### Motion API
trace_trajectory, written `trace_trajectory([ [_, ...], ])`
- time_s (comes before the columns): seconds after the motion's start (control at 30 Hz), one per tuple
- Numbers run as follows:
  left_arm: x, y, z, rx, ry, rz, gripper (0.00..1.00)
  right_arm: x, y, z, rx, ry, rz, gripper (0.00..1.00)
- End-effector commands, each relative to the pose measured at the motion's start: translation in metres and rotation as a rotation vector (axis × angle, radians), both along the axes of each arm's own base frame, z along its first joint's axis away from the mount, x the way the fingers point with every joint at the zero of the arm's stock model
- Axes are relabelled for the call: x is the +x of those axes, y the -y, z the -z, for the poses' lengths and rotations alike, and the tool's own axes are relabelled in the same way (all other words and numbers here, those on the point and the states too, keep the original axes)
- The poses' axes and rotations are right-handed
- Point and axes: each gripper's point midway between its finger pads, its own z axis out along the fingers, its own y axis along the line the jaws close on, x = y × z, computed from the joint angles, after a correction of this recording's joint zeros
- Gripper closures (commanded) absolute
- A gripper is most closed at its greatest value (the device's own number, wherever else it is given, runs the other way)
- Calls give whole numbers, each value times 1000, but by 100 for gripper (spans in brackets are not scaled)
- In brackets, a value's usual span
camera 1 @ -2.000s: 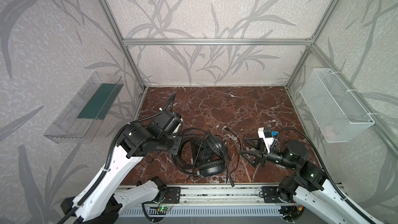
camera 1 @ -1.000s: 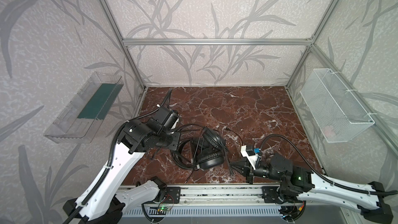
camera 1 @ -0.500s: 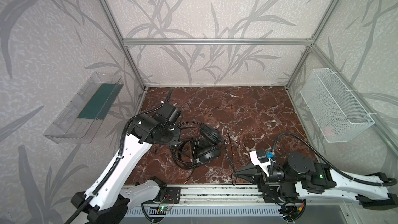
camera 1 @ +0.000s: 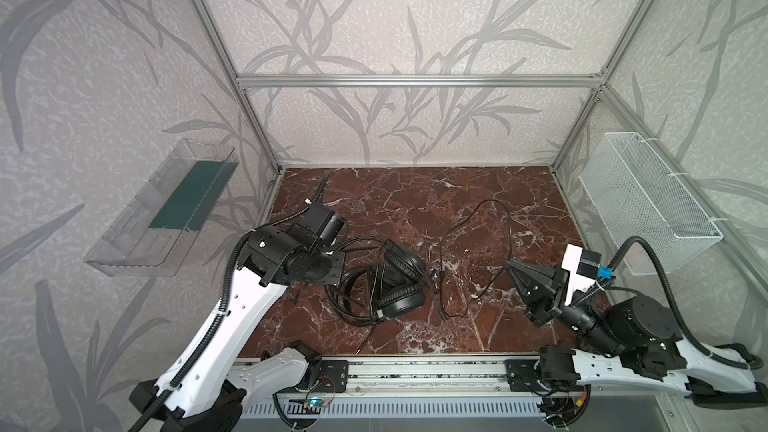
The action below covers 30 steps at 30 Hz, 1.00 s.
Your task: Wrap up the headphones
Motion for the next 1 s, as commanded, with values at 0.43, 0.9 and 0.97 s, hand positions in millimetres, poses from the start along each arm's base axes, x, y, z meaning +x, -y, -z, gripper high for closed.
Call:
trace_trajectory([
  [0.43,-2,45,-87,-415,130,-27,100,24,-29,81,-283,-13,45,20],
  [0.9,1,52,-129,-465,182,-48,100,76,-131,140,-385,64,-105,12],
  [0.97,1,51,-134,-466,195,-50,100,100,-130,144,-378,52,-54,12],
])
